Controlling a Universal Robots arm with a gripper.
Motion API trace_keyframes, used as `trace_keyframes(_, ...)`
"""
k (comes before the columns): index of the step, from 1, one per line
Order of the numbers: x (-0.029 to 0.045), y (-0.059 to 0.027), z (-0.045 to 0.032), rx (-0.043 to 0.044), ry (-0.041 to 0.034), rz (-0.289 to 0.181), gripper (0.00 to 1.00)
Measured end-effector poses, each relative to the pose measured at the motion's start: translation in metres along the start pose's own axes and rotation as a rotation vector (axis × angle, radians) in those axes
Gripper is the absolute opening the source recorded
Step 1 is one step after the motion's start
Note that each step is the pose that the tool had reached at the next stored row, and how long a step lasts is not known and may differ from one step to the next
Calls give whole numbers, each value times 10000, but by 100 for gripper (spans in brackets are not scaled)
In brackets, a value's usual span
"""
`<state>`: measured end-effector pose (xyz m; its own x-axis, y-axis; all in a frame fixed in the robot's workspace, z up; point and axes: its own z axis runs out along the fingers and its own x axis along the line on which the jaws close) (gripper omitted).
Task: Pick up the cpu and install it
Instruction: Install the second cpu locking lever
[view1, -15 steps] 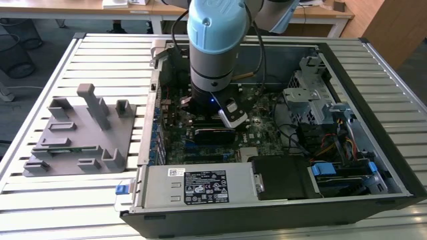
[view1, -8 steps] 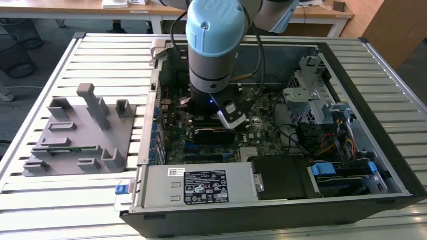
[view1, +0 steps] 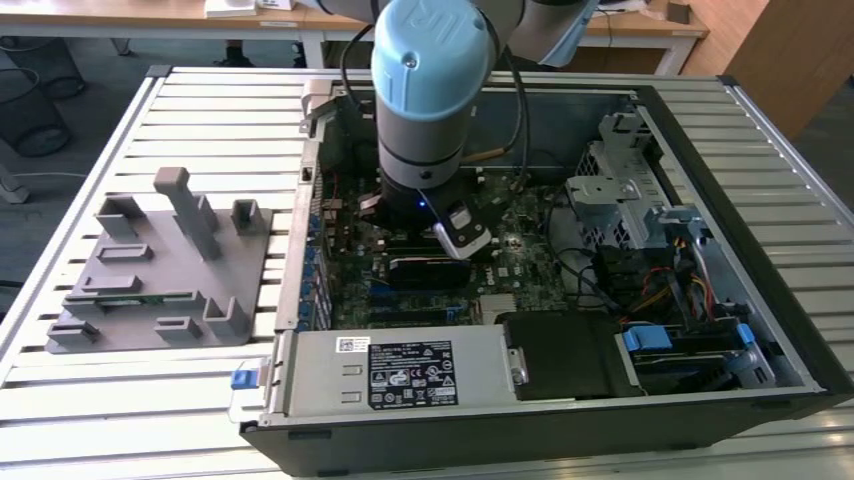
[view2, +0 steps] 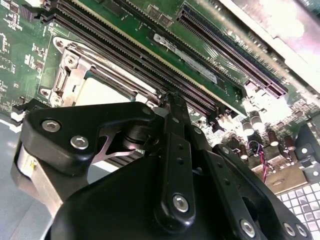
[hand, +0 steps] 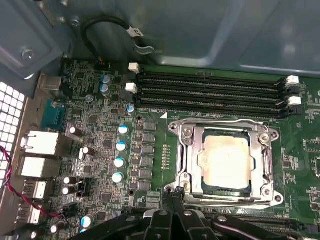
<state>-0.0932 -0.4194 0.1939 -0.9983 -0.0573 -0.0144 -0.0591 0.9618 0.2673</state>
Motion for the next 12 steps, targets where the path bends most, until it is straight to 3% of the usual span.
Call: trace_keyframes(12,41,-10,39,-110,-4,1,11)
